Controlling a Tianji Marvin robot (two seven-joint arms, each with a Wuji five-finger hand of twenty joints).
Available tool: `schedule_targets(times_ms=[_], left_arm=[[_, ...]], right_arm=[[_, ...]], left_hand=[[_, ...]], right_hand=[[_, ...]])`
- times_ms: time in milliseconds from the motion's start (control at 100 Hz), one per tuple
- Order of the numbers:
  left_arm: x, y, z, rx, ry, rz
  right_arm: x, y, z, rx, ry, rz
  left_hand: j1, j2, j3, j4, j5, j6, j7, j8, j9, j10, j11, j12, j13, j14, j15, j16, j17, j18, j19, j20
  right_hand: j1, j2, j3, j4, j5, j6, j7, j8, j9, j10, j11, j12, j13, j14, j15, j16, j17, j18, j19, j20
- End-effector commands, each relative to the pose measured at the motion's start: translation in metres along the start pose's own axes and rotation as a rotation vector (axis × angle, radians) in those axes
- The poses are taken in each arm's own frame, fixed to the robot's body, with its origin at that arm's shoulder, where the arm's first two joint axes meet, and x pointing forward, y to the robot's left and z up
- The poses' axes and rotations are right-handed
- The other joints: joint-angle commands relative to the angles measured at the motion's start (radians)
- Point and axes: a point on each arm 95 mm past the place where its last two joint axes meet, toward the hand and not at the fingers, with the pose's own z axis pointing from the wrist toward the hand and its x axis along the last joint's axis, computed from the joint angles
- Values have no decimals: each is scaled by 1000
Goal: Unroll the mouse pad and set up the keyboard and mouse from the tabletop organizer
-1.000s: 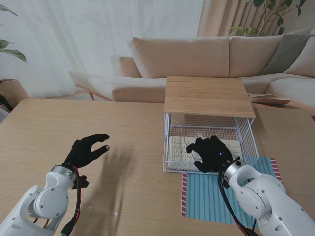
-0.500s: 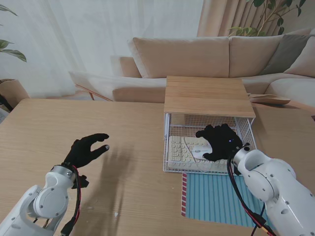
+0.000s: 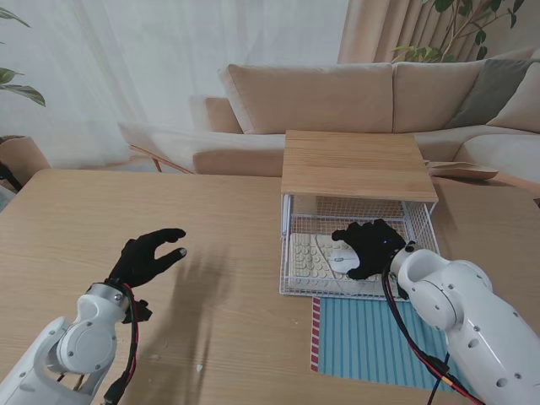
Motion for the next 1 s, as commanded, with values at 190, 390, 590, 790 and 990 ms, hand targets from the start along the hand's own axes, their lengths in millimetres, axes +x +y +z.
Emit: schedule_targets(times_ms=[190,390,590,790,990], left_arm=[[-1,1,1,-6,-8,-8],[-1,1,1,-6,-9,-8],[-2,1,2,-7,-14,-9],[-2,2,2,-8,-16,-10],[-3,2,3,-7,-17,-10]], right_arm=[[-3,-2,9,57,10,-24],[-6,-4,15,93,10,-32],[-4,-8,20,122,11,-38],[-2,-12,24,146,9,-49],[-2,-17,27,170,7,-45]], left_hand=[[4,6,-8,34,-29,3,-10,-8,-18,23,-13,-10,-34,2,-11,13,-18,20,-27,-5],[4,5,-7,34,-29,4,-11,-8,-18,24,-13,-11,-34,2,-12,13,-18,20,-27,-5],[5,4,-6,33,-29,4,-11,-8,-19,24,-13,-11,-36,2,-12,13,-19,20,-27,-5],[5,3,-6,33,-28,6,-11,-8,-19,24,-13,-10,-35,3,-12,14,-19,19,-28,-5],[5,4,-6,33,-29,6,-12,-9,-20,24,-13,-10,-35,2,-12,14,-20,20,-28,-5]], right_hand=[[-13,-51,18,15,-7,25,-20,21,-30,-18,1,0,-11,-12,1,-3,1,-8,-26,-11],[-16,-52,24,13,-5,26,-22,28,-30,-18,1,0,-11,-13,1,-3,0,-9,-25,-12],[-25,-46,16,10,-13,31,-27,33,-31,-17,-5,-4,-12,-10,-1,-4,-2,-9,-25,-14],[-25,-42,10,10,-14,9,-29,40,-30,-17,-9,-5,-12,-2,-2,-5,1,-2,-24,-16],[-17,-47,16,14,-13,15,-32,45,-30,-10,-6,-4,-5,2,2,-4,4,2,-22,-18]])
